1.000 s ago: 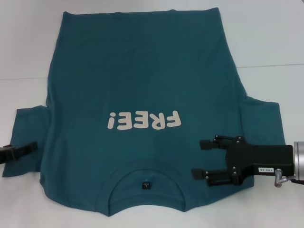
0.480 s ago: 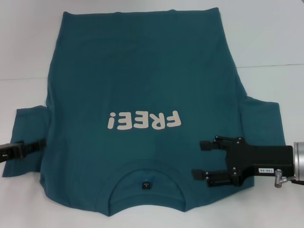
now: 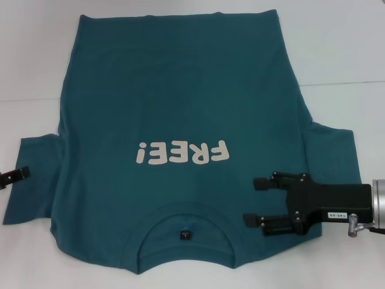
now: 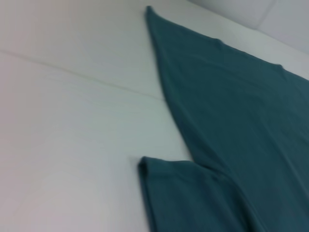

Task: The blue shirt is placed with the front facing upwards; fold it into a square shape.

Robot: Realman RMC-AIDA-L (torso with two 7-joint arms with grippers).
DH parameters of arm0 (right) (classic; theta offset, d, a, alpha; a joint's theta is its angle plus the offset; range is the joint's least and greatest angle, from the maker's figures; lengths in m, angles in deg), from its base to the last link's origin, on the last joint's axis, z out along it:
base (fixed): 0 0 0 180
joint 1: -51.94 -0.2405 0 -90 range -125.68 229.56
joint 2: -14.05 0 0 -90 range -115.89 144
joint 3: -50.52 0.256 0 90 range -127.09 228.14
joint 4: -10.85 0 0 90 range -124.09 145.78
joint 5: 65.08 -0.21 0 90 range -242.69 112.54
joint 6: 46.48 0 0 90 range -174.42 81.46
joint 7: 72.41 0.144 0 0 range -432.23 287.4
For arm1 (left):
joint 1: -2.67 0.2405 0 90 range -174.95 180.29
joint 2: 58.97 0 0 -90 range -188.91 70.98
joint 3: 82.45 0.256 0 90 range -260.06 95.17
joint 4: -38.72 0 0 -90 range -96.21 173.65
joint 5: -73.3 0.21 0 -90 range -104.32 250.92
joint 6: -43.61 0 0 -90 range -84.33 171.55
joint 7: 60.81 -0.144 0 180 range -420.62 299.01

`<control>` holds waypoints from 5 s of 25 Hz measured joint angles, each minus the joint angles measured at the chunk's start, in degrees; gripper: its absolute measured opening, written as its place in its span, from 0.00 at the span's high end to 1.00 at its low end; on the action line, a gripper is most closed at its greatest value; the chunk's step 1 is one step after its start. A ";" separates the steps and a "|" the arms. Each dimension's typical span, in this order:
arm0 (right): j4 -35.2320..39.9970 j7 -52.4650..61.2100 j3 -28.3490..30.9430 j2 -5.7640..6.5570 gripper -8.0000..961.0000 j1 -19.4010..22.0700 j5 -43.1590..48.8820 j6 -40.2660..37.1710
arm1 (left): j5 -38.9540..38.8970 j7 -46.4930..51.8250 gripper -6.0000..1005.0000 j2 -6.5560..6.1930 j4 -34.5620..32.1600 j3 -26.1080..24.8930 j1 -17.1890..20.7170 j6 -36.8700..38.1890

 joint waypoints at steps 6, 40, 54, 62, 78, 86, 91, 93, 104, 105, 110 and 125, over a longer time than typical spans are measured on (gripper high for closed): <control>1.03 0.95 0.00 -0.04 0.04 0.00 0.15 0.00 | 0.16 2.51 0.29 -0.92 1.03 -0.37 -0.27 -0.31; 1.50 1.66 0.00 -0.08 0.04 -0.08 0.22 -0.09 | 0.15 -0.65 0.10 -0.29 2.38 4.64 -1.44 -4.28; 1.50 2.22 0.00 -0.08 0.04 -0.09 0.22 -0.17 | 0.20 -0.60 0.10 -0.35 5.01 6.61 -2.32 -5.55; 1.49 2.37 0.00 -0.08 0.04 -0.09 0.22 -0.18 | -0.03 -0.65 0.11 -0.16 4.64 6.49 -3.16 -3.12; 1.49 2.53 0.00 -0.08 0.04 -0.09 0.22 -0.17 | 0.10 -1.87 0.70 -0.68 4.31 5.81 -4.10 -3.67; 1.49 2.54 0.00 -0.08 0.04 -0.09 0.22 -0.17 | 0.26 -2.54 0.92 -0.64 4.49 6.08 -4.40 -3.68; 1.49 2.67 0.00 -0.08 0.04 -0.09 0.22 -0.17 | 0.03 -2.91 0.97 -0.45 2.48 6.04 -4.22 -2.55; 1.49 2.88 0.00 -0.05 0.04 -0.09 0.22 -0.17 | -0.04 -2.73 0.96 -0.30 1.51 5.82 -4.11 -1.75; 1.59 3.16 0.00 0.01 0.04 -0.09 0.18 -0.17 | 0.26 -2.04 0.92 -0.24 0.18 5.51 -3.20 -2.33; 1.61 3.15 0.00 0.01 0.04 -0.09 0.18 -0.17 | 0.24 -1.12 0.92 -0.23 0.12 5.50 -2.85 -2.88; 1.92 3.32 0.00 -0.01 0.04 -0.09 0.16 -0.17 | 0.07 5.47 0.89 -0.30 -0.82 5.38 -1.35 -3.94; 2.28 3.77 0.00 -0.08 0.04 -0.07 0.23 -0.17 | 0.36 5.08 0.51 0.87 -0.11 5.59 -0.64 -7.80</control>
